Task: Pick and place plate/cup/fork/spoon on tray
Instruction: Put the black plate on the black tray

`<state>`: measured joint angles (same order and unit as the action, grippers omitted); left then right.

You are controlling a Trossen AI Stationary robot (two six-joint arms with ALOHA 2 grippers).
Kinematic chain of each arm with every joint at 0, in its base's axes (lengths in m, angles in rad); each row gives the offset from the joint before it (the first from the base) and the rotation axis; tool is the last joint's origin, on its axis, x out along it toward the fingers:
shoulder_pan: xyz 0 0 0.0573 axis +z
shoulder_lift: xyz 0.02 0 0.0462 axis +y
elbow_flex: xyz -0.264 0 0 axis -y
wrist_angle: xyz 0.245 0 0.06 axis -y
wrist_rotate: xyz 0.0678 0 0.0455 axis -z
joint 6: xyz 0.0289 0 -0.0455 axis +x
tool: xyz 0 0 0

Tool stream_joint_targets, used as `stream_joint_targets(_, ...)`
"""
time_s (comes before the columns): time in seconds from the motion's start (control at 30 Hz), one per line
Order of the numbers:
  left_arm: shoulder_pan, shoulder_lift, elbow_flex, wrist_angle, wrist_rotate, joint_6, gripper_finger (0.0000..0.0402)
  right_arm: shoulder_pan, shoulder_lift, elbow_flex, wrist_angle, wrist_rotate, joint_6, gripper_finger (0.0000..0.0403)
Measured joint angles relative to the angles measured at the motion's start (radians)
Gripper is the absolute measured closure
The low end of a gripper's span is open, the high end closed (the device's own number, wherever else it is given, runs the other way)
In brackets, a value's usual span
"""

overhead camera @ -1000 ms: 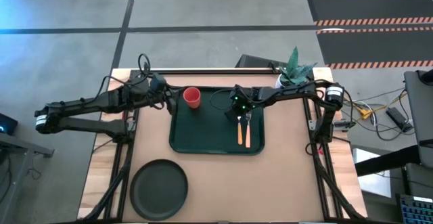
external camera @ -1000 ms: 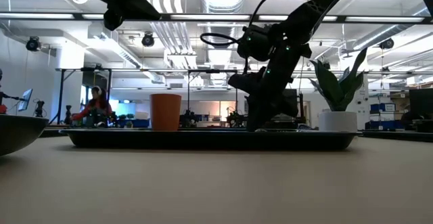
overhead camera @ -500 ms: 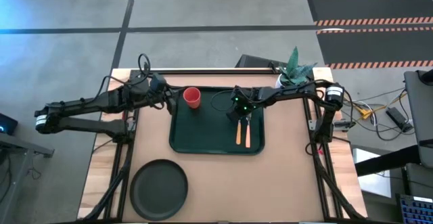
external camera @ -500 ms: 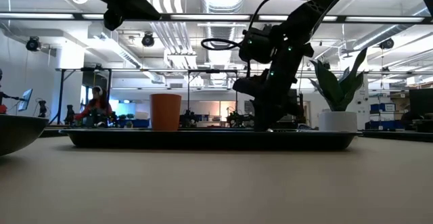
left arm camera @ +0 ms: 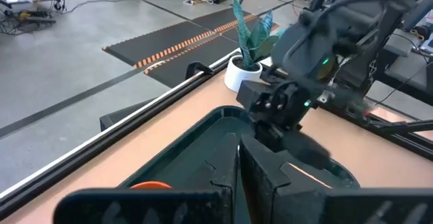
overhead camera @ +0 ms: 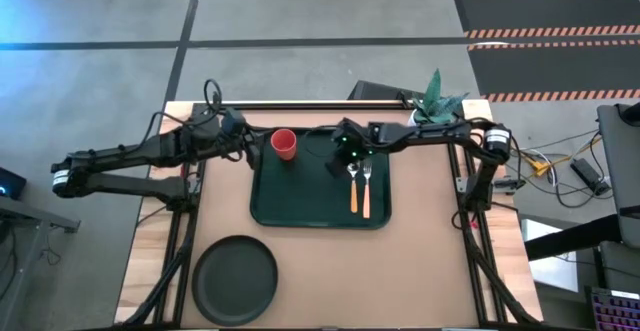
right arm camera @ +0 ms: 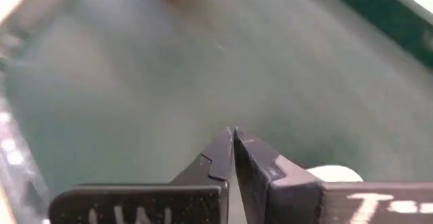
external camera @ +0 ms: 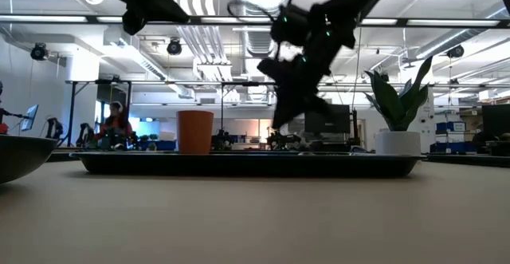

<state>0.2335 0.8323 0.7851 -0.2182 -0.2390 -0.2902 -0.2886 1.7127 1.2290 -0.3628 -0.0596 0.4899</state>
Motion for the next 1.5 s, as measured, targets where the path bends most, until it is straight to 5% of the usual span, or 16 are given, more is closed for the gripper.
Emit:
stream_joint_targets(0.1,0.000,-0.003,0.003,0.000,0.040,0.022,0.0402,0.022,-0.006,0.077,-0.017,-0.002,-0.044,0.0394)
stream_joint_targets(0.37,-0.018,-0.012,0.003,0.000,0.350,0.036,0.0390,0.068,-0.007,0.344,-0.229,0.015,-0.171,0.0394)
stream_joint_targets(0.87,-0.215,0.083,0.012,-0.085,0.536,-0.076,0.0242,0.081,-0.008,0.811,-0.567,0.124,-0.322,0.0394)
stream_joint_targets(1.17,-0.245,0.136,0.015,-0.326,0.601,-0.204,0.0262,0.082,-0.010,1.062,-0.843,0.124,-0.357,0.0394)
stream_joint_targets(1.3,-0.304,0.187,0.015,-0.312,0.698,-0.326,0.0269,0.082,-0.015,1.128,-0.923,0.124,-0.372,0.0394)
stream_joint_targets(1.5,-0.415,0.328,0.019,-0.530,0.648,-0.444,0.0270,0.083,-0.063,1.123,-1.020,0.123,-0.379,0.0394)
